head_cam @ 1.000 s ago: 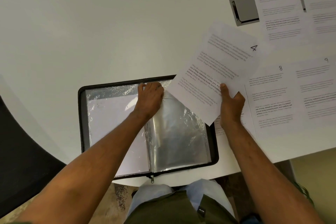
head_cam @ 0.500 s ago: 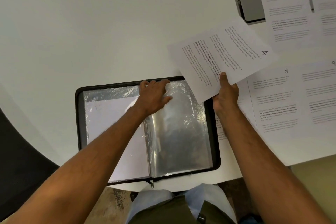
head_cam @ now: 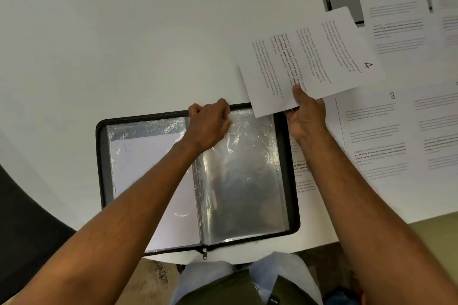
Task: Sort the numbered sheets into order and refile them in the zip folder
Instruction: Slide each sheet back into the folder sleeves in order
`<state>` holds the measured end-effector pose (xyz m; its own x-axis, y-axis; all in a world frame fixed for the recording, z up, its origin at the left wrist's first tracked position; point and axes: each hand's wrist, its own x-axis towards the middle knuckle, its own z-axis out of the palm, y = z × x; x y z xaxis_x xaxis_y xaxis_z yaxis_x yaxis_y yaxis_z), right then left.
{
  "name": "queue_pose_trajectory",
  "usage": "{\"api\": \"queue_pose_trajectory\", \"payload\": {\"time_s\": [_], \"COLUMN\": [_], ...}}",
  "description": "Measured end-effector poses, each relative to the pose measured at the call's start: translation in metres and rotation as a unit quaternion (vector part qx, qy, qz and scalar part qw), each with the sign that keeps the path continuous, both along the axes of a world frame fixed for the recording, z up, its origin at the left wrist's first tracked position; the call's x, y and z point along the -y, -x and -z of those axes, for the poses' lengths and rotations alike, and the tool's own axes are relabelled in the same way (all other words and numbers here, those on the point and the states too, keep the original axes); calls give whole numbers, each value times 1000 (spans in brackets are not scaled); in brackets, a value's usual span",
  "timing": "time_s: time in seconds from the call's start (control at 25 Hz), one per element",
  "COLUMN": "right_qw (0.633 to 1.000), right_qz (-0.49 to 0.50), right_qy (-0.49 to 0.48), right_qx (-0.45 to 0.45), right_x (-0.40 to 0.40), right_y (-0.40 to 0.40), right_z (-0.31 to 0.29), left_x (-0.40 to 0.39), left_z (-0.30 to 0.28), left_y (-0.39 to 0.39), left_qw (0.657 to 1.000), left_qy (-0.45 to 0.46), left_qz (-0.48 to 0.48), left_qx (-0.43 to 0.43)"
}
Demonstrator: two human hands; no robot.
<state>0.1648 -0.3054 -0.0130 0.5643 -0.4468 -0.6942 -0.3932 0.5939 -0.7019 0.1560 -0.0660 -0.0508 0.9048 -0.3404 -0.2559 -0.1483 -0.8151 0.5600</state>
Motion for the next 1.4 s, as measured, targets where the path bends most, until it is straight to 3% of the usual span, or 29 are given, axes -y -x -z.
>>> {"api": "queue_pose_trajectory", "payload": {"time_s": [0.24, 0.52, 0.72, 1.04, 1.4], "right_qw": [1000, 1000, 997, 981, 923], "right_qz": [10, -6, -68, -182, -364], "right_qy": [-21, -27, 7, 46, 95], "right_qx": [-2, 8, 26, 54, 76], "right_x": [-4, -18, -26, -30, -14], "right_y": [-21, -36, -39, -42, -39], "right_z": [7, 17, 26, 36, 38], "left_x": [-6, -4, -4, -1, -2], "left_z": [2, 6, 7, 4, 6], "left_y": [-5, 3, 9, 10, 6], "left_qw": [998, 999, 997, 996, 996], "left_qy": [-59, -32, -22, -33, -50], "left_qz": [3, -17, 4, -8, -23], "left_qx": [2, 33, 80, 77, 70]}}
